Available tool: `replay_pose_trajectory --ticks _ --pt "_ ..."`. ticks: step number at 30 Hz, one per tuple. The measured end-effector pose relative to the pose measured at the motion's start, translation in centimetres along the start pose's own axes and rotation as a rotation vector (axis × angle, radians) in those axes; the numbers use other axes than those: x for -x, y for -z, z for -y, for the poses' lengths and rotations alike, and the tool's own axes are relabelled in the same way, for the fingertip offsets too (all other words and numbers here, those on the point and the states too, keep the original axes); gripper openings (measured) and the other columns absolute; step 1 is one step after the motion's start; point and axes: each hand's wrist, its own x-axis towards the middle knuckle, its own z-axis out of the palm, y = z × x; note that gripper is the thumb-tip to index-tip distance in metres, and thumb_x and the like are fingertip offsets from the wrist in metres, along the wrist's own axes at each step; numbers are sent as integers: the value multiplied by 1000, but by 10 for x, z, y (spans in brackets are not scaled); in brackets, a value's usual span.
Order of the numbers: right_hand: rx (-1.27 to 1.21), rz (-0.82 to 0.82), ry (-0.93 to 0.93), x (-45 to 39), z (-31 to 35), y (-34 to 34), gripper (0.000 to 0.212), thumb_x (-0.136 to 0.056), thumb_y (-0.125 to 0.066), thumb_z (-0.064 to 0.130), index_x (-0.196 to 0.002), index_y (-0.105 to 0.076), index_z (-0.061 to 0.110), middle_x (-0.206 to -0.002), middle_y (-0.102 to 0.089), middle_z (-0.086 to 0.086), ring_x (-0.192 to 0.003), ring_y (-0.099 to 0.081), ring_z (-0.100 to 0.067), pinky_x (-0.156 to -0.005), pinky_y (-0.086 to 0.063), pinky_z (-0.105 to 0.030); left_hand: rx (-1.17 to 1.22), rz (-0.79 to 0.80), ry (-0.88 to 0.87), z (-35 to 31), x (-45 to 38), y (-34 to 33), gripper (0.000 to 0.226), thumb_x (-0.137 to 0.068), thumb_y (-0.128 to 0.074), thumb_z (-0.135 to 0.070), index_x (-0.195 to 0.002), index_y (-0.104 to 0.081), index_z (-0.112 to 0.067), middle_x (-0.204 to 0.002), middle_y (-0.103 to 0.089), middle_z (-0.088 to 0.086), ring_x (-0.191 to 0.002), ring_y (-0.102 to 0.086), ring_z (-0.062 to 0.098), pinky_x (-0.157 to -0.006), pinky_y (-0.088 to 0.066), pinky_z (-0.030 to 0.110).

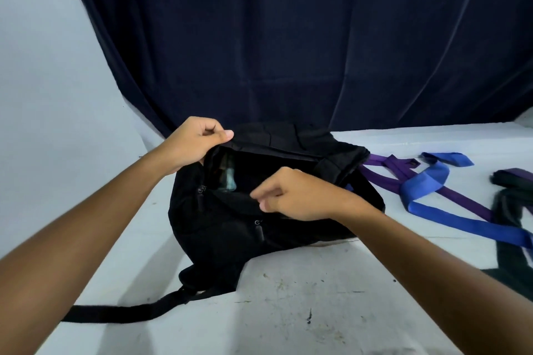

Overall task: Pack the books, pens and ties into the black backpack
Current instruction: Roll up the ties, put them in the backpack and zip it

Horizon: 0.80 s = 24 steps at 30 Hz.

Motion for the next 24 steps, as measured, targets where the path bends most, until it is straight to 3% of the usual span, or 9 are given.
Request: replay_pose_trajectory --ticks 2,5,9,12,15,17,21,24 --pt "-92 77 6 28 -3 17 31 -92 -63 16 -123 -66 18 -111 -72 -1 -100 -67 -11 -88 -51 -20 -136 35 -1 -3 -5 -7 27 -90 -68 -32 -73 -65 -11 -55 -53 -3 -48 -46 5 -49 -41 17" --pt "-178 -12 -37 62 -31 44 30 -91 -63 10 -119 -68 18 -107 -73 -8 -93 -69 -17 -85 -55 -27 -337 34 -56 -26 -13 -34 23 -85 -73 -36 -74 -67 -17 -67 -61 -1 -61 -52 9 -61 -42 24" --pt "-283 -220 -145 109 -85 80 24 -93 -60 8 -115 -69 14 -106 -73 -10 -96 -71 -19 -86 -56 -29 -288 74 -200 -70 -21 -97 21 -85 -74 -33 -73 -66 -17 -76 -67 8 -63 -53 10 -64 -44 23" --pt "-345 -361 -255 153 -134 106 23 -93 -57 4 -111 -70 11 -101 -74 -6 -91 -72 -19 -84 -56 -29 -224 163 -263 -100 -27 -162 19 -83 -76 -32 -72 -66 -19 -75 -68 4 -64 -54 9 -65 -44 24" --pt "-340 -493 -383 202 -193 131 26 -91 -53 -4 -105 -70 9 -99 -73 -10 -85 -73 -21 -80 -57 -29 -165 303 -295 -127 -30 -245 16 -82 -76 -27 -74 -66 -18 -76 -68 4 -63 -53 9 -66 -44 24" --pt "-314 -531 -447 230 -232 143 28 -89 -51 -9 -100 -70 8 -95 -71 -14 -77 -71 -20 -69 -57 -24 -138 414 -299 -139 -30 -298 14 -83 -76 -26 -77 -66 -19 -77 -69 3 -66 -54 9 -68 -46 25" --pt "-260 -586 -558 279 -308 156 35 -86 -45 -16 -76 -67 10 -78 -65 -10 -64 -59 -19 -53 -47 -18 -145 556 -301 -156 -29 -405 9 -88 -70 -27 -92 -69 -19 -86 -67 -5 -82 -62 11 -76 -51 28" --pt "-156 -570 -643 286 -347 151 33 -86 -50 -5 -65 -66 15 -66 -65 -1 -60 -61 -18 -54 -50 -23 -251 533 -344 -157 -32 -459 25 -92 -63 -27 -116 -68 -22 -114 -68 -4 -110 -58 15 -96 -47 32"
